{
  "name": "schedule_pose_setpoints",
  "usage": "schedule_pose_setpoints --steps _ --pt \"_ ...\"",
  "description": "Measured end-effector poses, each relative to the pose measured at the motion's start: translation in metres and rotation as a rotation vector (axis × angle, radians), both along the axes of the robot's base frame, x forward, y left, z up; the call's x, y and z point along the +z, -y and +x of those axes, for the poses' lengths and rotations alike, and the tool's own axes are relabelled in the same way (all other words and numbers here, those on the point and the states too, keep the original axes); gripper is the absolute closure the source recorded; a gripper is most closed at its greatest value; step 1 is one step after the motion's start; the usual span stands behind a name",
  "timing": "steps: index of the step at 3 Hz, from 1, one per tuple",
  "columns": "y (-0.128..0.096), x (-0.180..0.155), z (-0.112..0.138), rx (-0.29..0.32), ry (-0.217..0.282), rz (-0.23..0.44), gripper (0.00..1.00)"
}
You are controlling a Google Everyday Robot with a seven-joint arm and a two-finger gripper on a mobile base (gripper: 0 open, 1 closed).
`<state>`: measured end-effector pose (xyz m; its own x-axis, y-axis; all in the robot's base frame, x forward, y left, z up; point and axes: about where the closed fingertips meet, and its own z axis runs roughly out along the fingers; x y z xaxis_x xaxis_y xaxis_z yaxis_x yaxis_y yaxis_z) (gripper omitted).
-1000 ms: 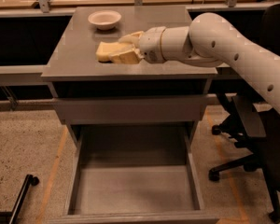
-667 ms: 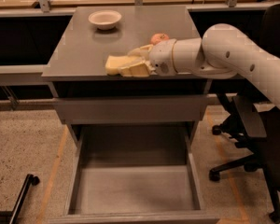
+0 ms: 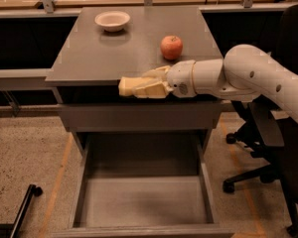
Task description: Place sponge into middle drawer
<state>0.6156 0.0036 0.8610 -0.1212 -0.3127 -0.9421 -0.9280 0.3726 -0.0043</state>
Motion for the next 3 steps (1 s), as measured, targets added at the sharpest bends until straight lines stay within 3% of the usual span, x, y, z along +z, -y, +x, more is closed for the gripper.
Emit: schedule_pose_setpoints --steps 1,2,3 --pt "-0.025 -0.005 0.007 0.079 0.047 -0.033 1.00" --pt "-0.049 -0.034 0.005 0.189 0.085 -0.045 1.00" --pt "-0.060 -0.072 -0.001 0.253 0.087 -0.074 1.00"
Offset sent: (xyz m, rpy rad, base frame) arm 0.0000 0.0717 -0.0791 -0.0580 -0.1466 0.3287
